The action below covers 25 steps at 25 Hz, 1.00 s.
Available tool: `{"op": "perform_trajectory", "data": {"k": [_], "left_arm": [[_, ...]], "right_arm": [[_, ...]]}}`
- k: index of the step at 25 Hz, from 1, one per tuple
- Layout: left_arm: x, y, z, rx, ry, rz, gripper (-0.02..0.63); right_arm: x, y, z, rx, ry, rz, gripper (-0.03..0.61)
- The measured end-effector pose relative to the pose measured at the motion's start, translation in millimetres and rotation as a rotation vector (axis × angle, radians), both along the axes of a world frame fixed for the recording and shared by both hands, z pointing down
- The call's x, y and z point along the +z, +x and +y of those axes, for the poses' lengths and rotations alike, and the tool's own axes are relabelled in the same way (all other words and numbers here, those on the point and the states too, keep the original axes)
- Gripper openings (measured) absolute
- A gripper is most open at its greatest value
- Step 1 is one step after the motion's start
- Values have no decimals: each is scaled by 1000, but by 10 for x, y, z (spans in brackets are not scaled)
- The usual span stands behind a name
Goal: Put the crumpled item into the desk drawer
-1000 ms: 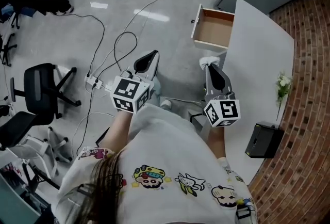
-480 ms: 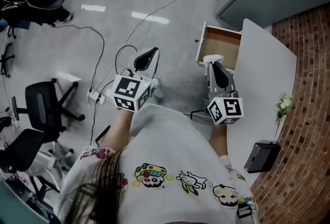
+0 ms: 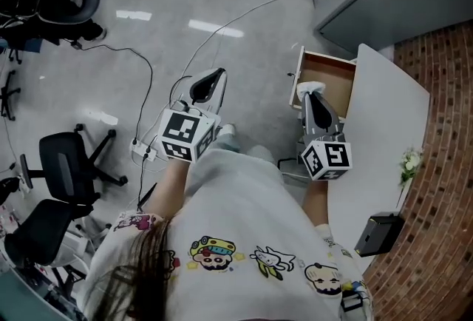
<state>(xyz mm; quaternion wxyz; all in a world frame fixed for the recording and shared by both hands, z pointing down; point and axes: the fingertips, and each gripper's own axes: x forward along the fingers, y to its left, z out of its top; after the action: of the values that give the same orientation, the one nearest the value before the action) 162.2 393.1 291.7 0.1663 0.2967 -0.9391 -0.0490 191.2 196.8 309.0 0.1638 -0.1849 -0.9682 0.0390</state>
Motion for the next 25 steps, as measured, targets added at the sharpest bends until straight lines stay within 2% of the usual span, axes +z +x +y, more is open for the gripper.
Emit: {"op": "perform_trajectory", "data": {"k": [7,11,15,21,25], "left_arm": [[150,-212,112,3,-31,26,-2],[253,-477,36,6,-39,44,-2],[297,-954,-116,21,-41,39,-2],[248,-1844,-524,90,-33,27,-2],[103,-2263,-817,139,-34,35,-2]], "right_arm": [[157,-219,-68,62,-11,35,15],[271,-485,-223,89,-20,53,15],[385,-927,-373,103,-28,65,15],[371,-1669,-697,154,-20,73,15],[224,-1948,-923,189,-22,83,15]]}}
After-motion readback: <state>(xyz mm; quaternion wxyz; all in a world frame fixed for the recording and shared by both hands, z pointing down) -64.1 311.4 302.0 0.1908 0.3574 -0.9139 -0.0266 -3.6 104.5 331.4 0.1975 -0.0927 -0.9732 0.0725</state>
